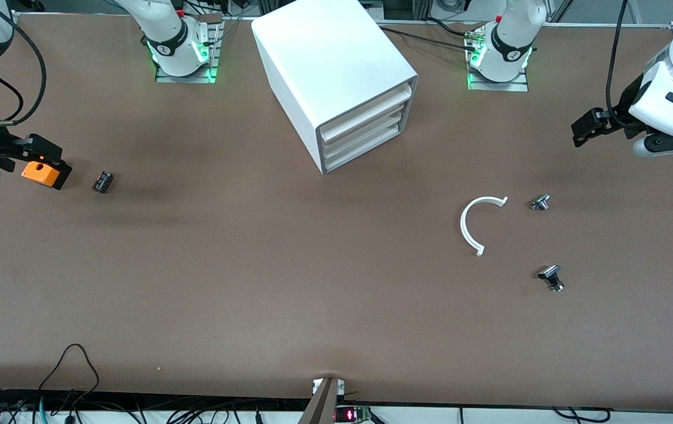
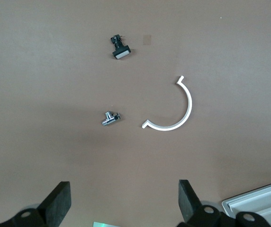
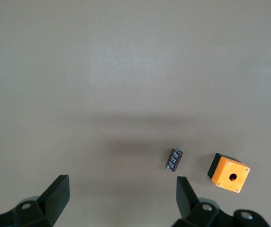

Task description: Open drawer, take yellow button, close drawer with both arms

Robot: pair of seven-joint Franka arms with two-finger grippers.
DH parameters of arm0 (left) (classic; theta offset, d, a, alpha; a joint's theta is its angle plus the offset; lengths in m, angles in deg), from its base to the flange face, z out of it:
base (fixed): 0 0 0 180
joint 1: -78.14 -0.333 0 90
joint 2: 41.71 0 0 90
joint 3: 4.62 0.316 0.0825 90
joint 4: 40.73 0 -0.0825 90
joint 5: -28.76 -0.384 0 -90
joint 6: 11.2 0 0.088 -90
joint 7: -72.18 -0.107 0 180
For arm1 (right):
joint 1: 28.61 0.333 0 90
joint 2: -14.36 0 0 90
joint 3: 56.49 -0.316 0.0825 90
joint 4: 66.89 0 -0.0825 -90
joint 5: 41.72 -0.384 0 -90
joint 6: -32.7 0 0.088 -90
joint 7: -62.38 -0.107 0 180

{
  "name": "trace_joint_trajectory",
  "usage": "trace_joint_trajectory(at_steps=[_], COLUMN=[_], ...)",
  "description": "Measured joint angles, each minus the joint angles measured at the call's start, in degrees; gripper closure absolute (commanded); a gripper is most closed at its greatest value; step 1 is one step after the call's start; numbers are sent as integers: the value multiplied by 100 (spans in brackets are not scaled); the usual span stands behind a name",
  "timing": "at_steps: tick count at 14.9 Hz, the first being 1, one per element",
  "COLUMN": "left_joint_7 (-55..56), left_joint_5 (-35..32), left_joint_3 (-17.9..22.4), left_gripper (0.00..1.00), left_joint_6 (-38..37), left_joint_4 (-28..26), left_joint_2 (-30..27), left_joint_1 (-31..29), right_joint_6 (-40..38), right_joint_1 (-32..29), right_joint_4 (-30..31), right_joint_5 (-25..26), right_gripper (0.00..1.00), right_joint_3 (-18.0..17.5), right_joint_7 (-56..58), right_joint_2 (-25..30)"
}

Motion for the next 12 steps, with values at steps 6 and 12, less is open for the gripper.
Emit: trace_joint_trajectory(at_steps=[6,12], left_joint_7=[0,0], left_joint_5=[0,0], left_joint_3=[-2,-4], left_gripper=[0,0], left_joint_6=[-50,-58], left_joint_4=[33,49], left_joint_2=[1,14], left_joint_1=[0,1], right_joint_6=[-3,-3], right_joint_1=[-4,-4], right_joint_4=[-10,-98], right_joint_5=[0,0], right_gripper=[0,0], right_joint_3=[10,10], right_joint_7=[-1,-1], right_joint_2=[-82,-84])
